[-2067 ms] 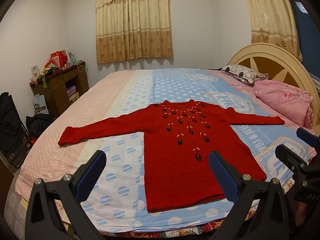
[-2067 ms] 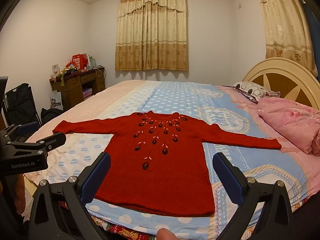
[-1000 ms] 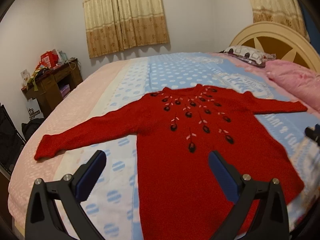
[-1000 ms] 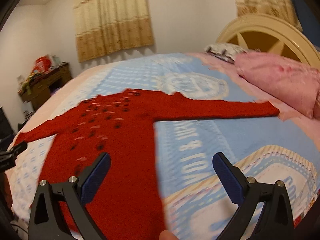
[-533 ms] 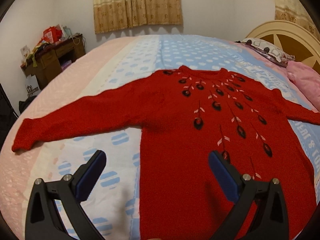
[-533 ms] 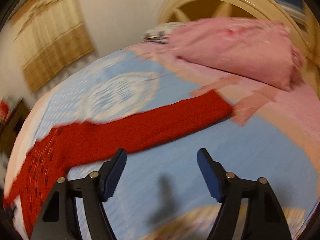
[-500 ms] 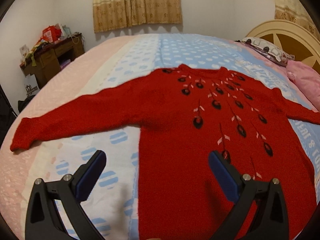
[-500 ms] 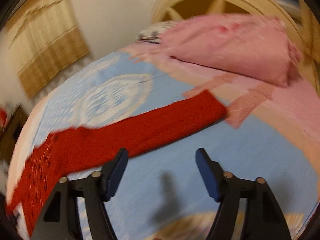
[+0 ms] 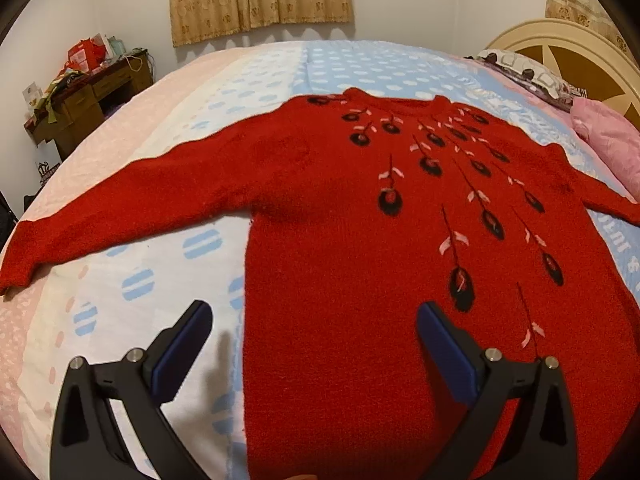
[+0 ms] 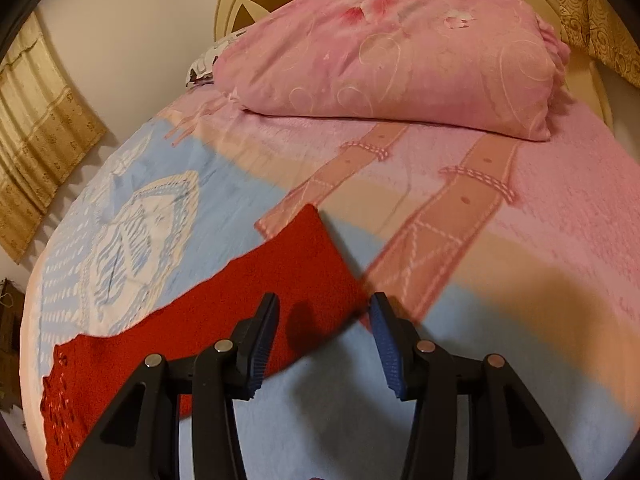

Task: Fold small clothes
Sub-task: 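Reach the right tool to a sweater sleeve cuff and close on it, then lift the held sleeve and fold it across the sweater body with the right tool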

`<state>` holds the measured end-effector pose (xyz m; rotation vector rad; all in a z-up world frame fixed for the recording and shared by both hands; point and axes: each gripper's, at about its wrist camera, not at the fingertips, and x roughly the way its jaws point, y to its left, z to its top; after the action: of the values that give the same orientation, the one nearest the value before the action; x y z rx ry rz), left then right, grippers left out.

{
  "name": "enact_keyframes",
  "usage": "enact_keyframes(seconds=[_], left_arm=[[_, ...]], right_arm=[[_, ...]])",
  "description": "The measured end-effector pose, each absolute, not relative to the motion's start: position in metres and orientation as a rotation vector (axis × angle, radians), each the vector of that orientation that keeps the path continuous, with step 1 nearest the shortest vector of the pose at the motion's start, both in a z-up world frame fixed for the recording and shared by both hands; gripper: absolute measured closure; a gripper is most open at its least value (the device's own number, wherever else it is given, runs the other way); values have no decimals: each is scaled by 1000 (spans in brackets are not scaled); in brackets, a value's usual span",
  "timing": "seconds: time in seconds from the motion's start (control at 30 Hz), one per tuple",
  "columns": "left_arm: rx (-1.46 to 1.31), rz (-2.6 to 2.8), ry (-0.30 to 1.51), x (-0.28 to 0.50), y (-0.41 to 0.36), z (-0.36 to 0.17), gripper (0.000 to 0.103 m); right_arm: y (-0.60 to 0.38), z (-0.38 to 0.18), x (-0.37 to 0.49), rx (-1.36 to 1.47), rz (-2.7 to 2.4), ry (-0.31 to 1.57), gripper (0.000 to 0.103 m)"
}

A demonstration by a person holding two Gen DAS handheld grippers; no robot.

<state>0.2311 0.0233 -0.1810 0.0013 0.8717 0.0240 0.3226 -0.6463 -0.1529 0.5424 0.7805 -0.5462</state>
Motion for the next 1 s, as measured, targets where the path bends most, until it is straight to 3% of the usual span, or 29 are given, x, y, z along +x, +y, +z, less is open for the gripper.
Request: enact_keyframes(seconds=[0.1,0.2,0.27,0.6,1.0], left_arm=[[-5,16,880,233,23,-185,0],[-20,0,890,234,23,-187,0],[-25,-3,891,234,23,-188,0],[-52,-18,897,236,24,-192,0],[-65,-41,852,230,23,-197,0]], right_arm=[[-650,-155,332,553,-539,778,56],[-647,-158,339,555,-515,797,82],[-643,-159,342,547,-506,805,87],[-558,-107,375,347,-330,746,89],[-334,-48,408,126,96,642,90]])
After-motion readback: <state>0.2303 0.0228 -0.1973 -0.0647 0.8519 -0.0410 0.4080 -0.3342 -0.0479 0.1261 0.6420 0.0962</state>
